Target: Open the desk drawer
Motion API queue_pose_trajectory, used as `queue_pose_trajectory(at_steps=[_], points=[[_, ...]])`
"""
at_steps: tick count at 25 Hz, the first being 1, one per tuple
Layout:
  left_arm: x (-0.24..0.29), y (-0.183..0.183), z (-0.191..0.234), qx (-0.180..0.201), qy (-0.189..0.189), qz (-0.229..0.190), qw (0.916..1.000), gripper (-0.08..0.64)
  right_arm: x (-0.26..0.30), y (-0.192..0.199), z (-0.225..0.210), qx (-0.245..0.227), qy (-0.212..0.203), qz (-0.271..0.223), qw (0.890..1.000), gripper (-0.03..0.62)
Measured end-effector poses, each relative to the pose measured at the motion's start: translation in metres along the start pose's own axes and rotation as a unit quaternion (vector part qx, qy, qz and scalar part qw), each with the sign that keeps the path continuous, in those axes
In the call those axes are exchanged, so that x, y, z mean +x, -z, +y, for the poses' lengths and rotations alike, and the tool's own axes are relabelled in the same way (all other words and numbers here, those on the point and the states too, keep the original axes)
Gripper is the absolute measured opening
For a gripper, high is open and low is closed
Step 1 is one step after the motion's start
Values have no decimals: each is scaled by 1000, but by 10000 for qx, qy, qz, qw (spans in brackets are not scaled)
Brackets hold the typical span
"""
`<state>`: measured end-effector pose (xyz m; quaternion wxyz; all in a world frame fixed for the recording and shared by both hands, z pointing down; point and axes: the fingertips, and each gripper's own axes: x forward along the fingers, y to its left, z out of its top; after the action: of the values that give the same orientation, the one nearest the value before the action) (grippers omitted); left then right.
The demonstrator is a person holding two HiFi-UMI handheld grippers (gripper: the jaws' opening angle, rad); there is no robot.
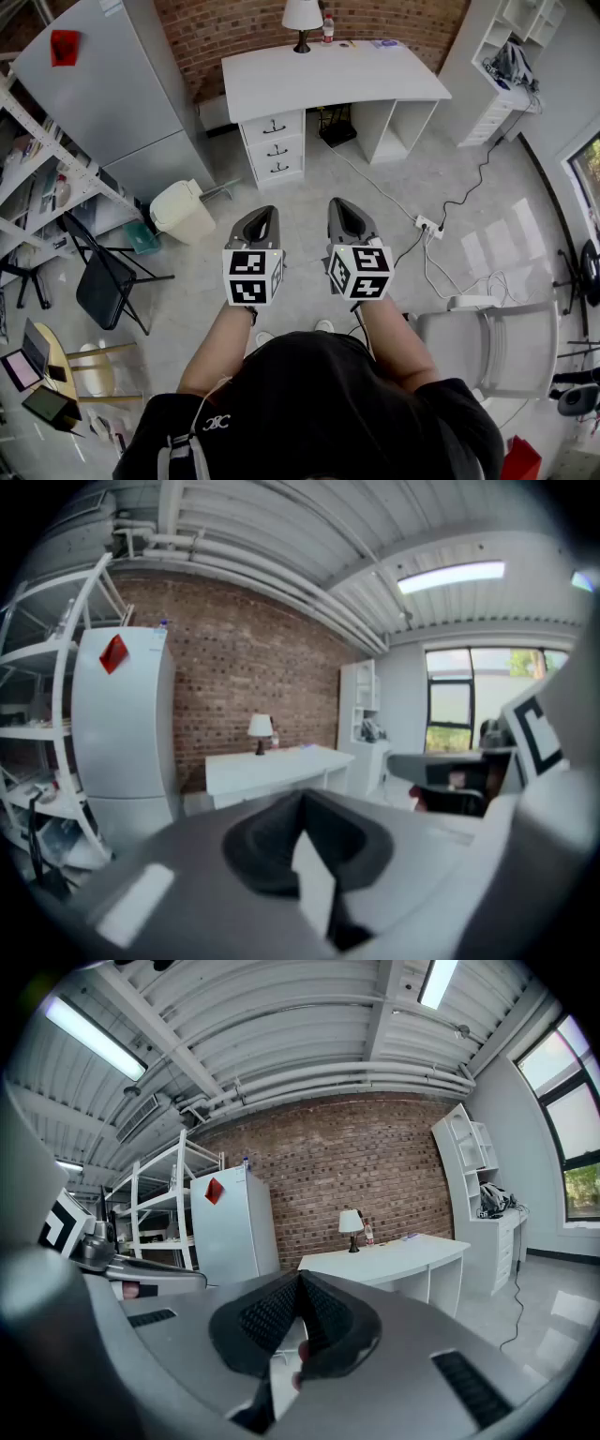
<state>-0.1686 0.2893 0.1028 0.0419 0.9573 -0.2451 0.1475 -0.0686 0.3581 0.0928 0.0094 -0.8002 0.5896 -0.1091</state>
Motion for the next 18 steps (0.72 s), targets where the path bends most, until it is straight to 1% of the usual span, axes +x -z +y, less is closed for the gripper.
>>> queue_pose_trajectory(at_steps=[6,13,16,18], points=[[1,4,-16,-54,-4,93,9999,0,-10,5,-10,98,-23,69,9999,-8],[11,13,-40,-92,-60,259,9996,0,-24,12,-36,98,40,123,9999,-8],[18,11,-54,-156,-15,201,9997,0,-27,15,-52,114,40,167,9998,-8],[23,11,-62,-313,30,127,9994,0,-29,17,-62,121,7,206,9997,-8]])
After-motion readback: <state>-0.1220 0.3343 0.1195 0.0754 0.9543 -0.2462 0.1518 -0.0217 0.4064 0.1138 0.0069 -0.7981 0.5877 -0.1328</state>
